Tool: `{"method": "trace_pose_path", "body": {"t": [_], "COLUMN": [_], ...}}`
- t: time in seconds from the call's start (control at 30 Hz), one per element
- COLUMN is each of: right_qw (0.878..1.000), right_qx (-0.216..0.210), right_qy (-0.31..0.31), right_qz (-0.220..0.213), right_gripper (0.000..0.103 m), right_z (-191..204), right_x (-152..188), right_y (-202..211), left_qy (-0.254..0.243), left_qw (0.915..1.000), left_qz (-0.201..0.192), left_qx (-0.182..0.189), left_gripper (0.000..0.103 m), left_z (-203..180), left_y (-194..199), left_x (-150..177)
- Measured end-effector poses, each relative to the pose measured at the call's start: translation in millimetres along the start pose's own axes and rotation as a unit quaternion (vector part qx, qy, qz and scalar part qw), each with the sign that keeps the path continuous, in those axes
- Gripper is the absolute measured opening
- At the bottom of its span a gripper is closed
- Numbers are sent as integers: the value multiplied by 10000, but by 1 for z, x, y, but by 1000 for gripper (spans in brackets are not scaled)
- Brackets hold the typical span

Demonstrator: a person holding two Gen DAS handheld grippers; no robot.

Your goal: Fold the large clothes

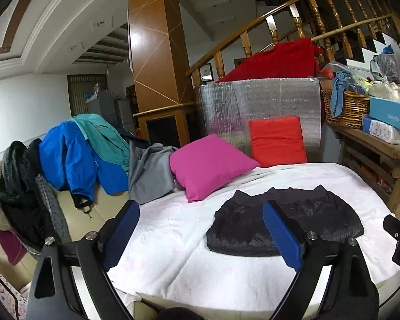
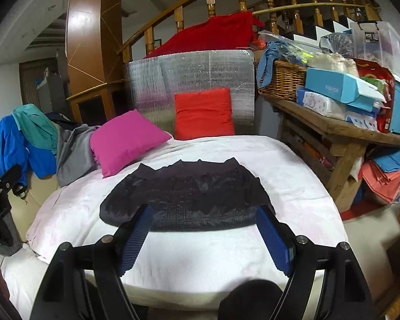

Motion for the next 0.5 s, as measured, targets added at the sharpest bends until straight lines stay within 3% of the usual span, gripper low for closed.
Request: {"method": "trace_pose_path", "body": {"t": [0.5], "right_qw": [9999], "right_qx": [-87], "right_qy": [-124], "right_qz": [-77], "right_gripper": [83], "right_z": [13], "right_x": [8], "right_y": [35], "left_qy": [125], "left_qw": [9992], "left_qz": [-372], "left_qx": [-45], "left_gripper": [95], "left_z": [19], "left_y": [54], "left_x": [6]}}
Point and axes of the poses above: each gripper's, at about its wrist camera, not at the fingertips, and y roughly against the way its jaws point, z to its left, x to its underside, the point moved 2 cm from there along -y, roughly the way its jaws point, and after that the axes turned 14 degrees about z, right-handed, at the moved point
